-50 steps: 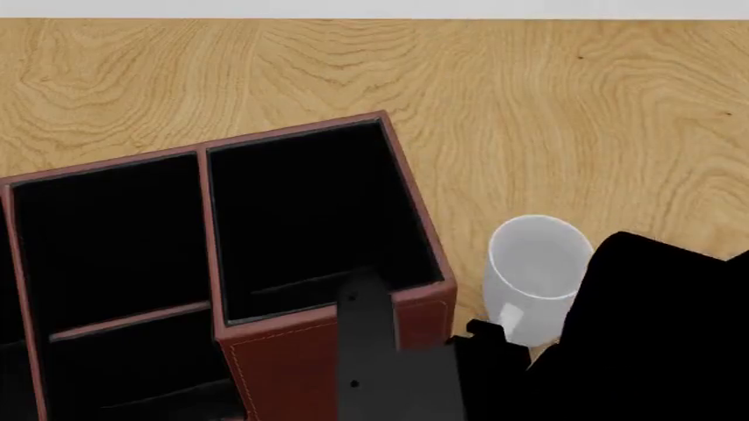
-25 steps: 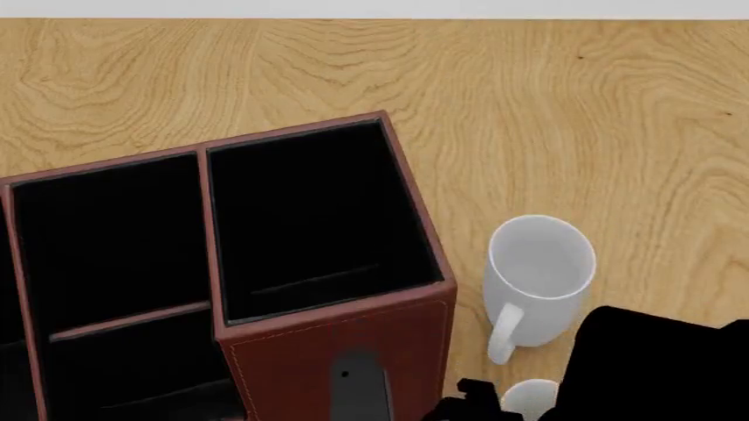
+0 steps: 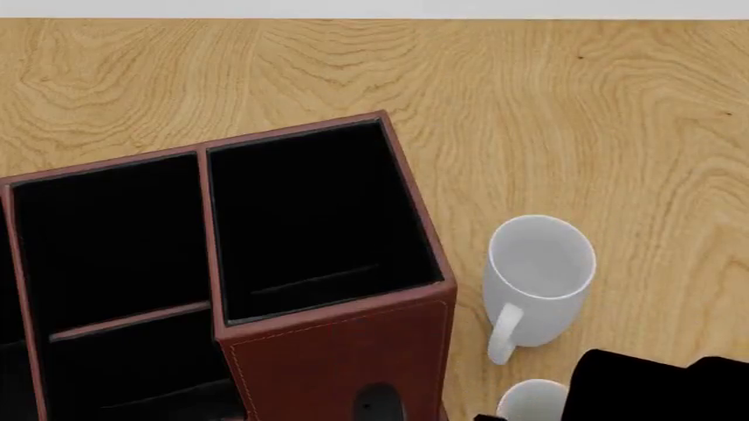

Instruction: Pick up the book and place it in the right compartment of the caddy.

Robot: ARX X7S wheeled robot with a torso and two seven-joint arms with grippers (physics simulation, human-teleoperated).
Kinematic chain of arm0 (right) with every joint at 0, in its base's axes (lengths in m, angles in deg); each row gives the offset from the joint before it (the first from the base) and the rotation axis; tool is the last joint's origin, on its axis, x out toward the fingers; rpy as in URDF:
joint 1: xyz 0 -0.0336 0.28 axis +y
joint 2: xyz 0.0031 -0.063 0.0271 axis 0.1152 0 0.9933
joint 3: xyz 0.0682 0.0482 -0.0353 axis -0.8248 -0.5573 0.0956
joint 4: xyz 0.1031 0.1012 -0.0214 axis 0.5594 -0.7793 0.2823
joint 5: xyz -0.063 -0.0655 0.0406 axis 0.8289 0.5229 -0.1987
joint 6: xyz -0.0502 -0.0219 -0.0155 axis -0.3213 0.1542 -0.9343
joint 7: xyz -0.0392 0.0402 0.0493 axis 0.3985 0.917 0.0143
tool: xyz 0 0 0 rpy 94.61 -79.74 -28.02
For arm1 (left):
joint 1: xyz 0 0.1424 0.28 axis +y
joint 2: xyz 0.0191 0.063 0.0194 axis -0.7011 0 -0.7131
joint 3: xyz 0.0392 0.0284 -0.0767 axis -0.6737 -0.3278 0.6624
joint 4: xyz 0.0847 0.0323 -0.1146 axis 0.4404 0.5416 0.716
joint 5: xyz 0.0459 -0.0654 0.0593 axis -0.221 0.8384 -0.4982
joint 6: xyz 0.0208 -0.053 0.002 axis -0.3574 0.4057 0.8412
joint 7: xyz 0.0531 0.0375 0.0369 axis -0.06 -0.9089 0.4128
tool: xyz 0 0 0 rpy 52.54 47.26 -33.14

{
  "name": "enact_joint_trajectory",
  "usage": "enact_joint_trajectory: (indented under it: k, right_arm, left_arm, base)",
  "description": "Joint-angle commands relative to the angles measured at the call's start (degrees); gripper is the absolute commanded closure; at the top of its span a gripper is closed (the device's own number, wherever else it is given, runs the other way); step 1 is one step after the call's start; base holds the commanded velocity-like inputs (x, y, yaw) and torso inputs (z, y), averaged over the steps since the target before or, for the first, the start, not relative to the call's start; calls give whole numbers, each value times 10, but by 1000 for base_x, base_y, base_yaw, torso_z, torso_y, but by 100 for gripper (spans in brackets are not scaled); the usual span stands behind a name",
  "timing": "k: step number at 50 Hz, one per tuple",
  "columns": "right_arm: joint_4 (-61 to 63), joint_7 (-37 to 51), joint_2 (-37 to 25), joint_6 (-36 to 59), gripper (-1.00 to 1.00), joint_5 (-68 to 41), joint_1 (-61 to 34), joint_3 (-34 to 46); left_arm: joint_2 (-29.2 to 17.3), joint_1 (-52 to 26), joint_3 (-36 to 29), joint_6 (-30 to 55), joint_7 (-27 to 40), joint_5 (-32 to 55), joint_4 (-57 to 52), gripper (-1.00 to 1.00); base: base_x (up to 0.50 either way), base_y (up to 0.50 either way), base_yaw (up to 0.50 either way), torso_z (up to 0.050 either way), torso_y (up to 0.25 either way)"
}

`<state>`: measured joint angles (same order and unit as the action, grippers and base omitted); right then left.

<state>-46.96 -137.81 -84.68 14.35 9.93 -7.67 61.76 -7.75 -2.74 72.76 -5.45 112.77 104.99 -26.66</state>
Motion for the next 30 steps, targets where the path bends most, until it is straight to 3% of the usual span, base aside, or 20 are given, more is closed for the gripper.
enact_joint_trajectory:
  k: [1,30]
  right_arm:
    - [-11,13,-4,-11,-100,20,19,19]
    - [-24,18,-9,-30,-100,49,43,56]
  left_arm:
    - [-4,2,-7,-7,2,-1,3,-100]
    - [-14,6,-9,-13,17,15,3,-100]
  base:
    - [0,0,0,0,0]
    - [0,0,0,0,0]
